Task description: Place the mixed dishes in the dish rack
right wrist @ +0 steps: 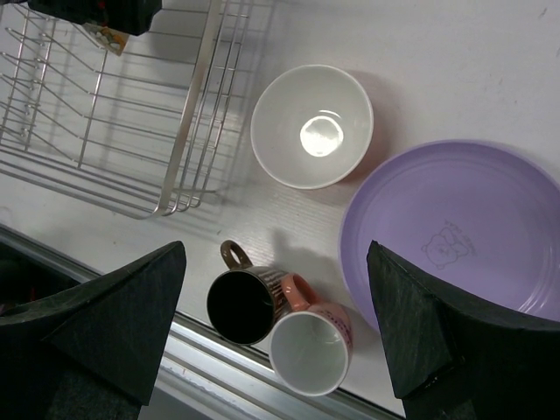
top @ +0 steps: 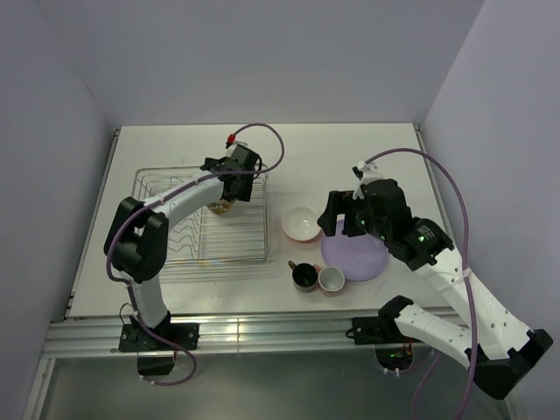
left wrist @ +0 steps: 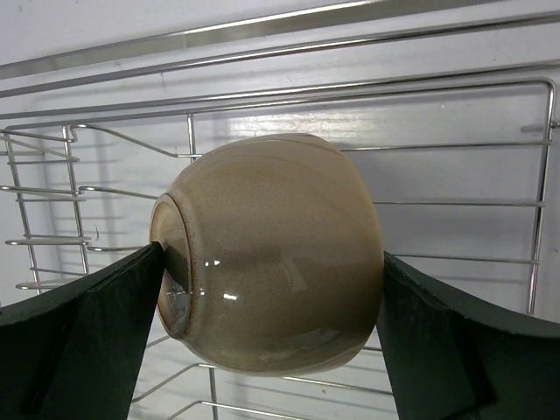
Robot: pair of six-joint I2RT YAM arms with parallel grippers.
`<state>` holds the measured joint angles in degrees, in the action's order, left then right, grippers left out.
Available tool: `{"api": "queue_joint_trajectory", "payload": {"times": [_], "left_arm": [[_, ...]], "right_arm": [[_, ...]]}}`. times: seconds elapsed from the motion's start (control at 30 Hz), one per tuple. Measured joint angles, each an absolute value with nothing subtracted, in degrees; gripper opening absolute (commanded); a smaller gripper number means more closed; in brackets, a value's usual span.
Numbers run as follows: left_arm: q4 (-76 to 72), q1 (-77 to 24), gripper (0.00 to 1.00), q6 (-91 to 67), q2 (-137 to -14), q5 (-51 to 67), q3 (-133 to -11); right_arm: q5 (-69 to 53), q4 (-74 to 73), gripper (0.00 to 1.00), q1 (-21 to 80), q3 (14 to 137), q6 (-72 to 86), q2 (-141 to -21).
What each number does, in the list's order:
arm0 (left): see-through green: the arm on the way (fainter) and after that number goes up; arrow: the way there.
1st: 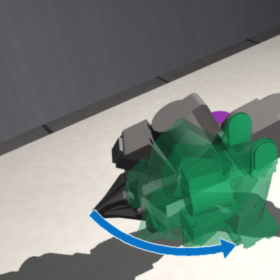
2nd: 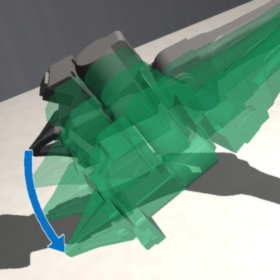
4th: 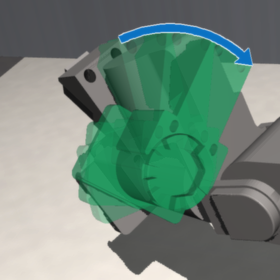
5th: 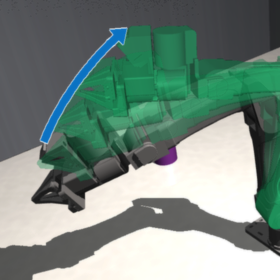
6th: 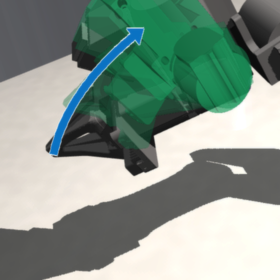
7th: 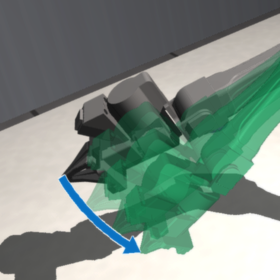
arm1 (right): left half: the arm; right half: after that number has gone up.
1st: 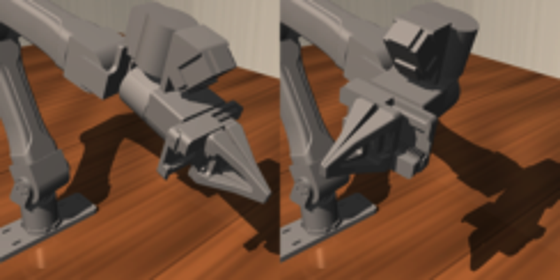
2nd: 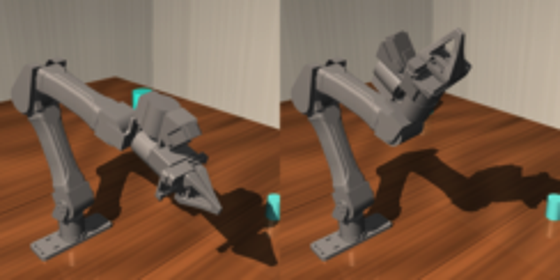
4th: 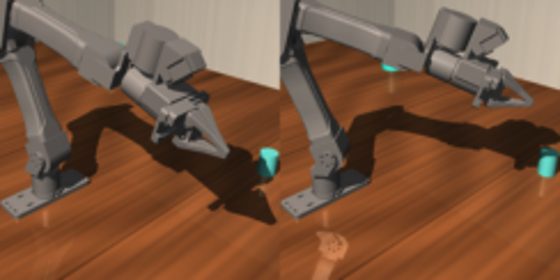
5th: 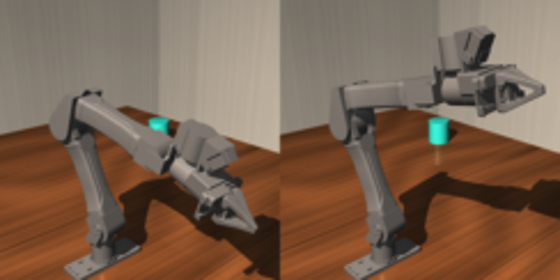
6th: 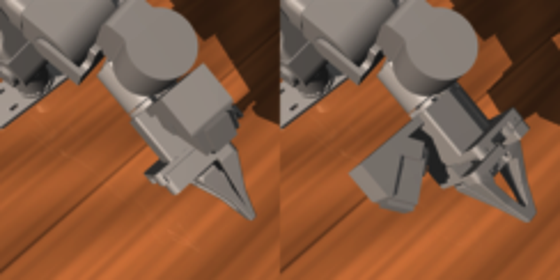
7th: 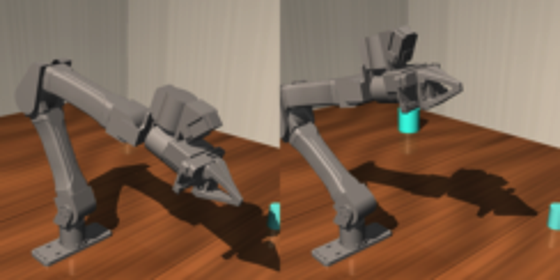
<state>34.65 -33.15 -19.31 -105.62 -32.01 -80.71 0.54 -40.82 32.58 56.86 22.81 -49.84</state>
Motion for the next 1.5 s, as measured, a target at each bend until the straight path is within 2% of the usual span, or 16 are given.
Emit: {"api": "queue_joint_trajectory", "payload": {"times": [0.27, 0.57, 1.5], "left_arm": [[31.79, -35.9, 0.99, -22.48, -105.67, -40.56, -78.0], [35.9, -36.67, 0.99, -27.14, -106.74, -48.64, -77.58], [45.08, -39.07, 0.99, -30.92, -108.55, -55.96, -83.05]], "right_arm": [[0.38, -40.01, 0.92, 32.6, 56.64, 22.79, -50.09], [0.12, -39.38, 0.92, 32.6, 56.45, 22.63, -50.39], [-2.22, -38.02, 0.92, 32.6, 55.37, 22.65, -50.61]]}}
